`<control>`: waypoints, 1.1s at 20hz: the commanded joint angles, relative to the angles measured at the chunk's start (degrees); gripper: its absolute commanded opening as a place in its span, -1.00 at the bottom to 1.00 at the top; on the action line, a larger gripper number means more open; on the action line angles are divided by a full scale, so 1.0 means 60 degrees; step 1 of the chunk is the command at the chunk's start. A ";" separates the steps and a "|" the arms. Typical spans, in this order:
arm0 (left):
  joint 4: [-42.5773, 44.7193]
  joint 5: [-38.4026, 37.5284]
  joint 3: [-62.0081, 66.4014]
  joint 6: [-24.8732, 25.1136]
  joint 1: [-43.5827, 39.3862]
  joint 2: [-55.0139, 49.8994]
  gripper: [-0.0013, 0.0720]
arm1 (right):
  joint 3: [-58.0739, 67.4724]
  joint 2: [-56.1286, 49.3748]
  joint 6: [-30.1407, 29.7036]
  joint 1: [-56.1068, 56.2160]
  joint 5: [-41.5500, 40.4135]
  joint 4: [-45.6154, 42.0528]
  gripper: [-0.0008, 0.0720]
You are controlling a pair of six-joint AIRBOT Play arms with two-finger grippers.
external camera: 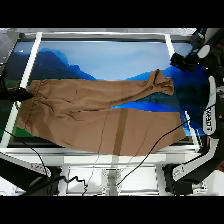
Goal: Fold the clothes and pants, and hang the long-sleeved shirts on hangers.
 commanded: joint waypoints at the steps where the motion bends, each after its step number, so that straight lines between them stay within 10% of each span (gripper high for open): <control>1: -0.0007 0.0062 0.0007 -0.0204 -0.0237 0.0044 -0.89 | -0.0317 -0.0036 -0.1162 -0.0761 0.1949 -0.0047 0.10; 22: -0.0004 -0.0007 0.0007 -0.0667 -0.0430 0.0040 -0.89 | -0.3297 -0.1118 0.1876 -0.1687 -0.1082 0.2167 0.06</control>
